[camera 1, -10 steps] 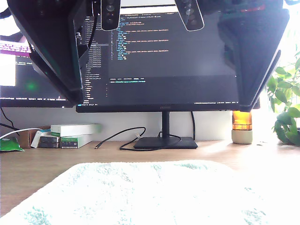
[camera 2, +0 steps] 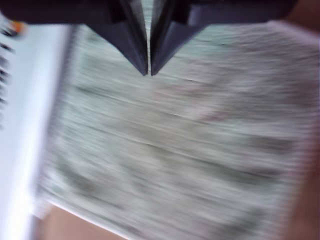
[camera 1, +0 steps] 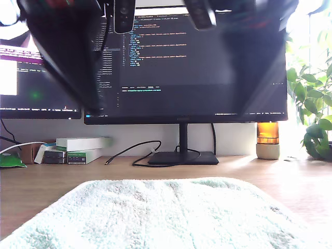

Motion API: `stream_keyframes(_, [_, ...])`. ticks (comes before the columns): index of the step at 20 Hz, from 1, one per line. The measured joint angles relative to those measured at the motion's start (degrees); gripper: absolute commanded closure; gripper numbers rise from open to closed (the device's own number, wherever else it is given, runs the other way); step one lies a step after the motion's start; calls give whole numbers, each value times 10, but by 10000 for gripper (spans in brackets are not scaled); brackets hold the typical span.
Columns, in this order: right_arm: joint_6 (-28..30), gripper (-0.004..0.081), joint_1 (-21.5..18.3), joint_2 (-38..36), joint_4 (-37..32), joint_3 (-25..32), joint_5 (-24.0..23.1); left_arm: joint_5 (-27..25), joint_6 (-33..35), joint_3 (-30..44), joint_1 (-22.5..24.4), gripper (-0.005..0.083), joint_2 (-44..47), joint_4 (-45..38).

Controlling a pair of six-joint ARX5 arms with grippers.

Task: Fold the tea towel to a neat square and place it to the right

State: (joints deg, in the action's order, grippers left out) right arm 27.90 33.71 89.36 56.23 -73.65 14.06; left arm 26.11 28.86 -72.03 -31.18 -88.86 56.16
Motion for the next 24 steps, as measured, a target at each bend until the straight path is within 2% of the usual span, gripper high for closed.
stream_keyframes(4, [-44,782,-53,-7,-49,7,-1,-26,-2,6,30,793,11,-58])
stream_keyframes(7, [-59,782,-85,-63,-105,52,-1,-40,-25,40,28,793,67,-132])
stream_keyframes(9, [-65,782,-95,-124,-146,89,0,-48,-35,85,28,793,118,-191])
stream_keyframes(12, [-64,782,-106,-207,-238,171,7,-49,-49,198,28,793,193,-294])
stream_keyframes(15, [-54,782,-113,-239,-320,261,50,-28,-63,291,29,793,240,-377])
stream_keyframes(18, [-33,782,-122,-226,-341,312,116,9,-67,341,37,793,250,-389])
stream_keyframes(22, [-23,782,-138,-140,-409,311,155,16,-55,345,46,793,180,-428])
stream_keyframes(24, [-19,782,-146,-86,-448,311,189,24,-44,345,56,793,138,-456])
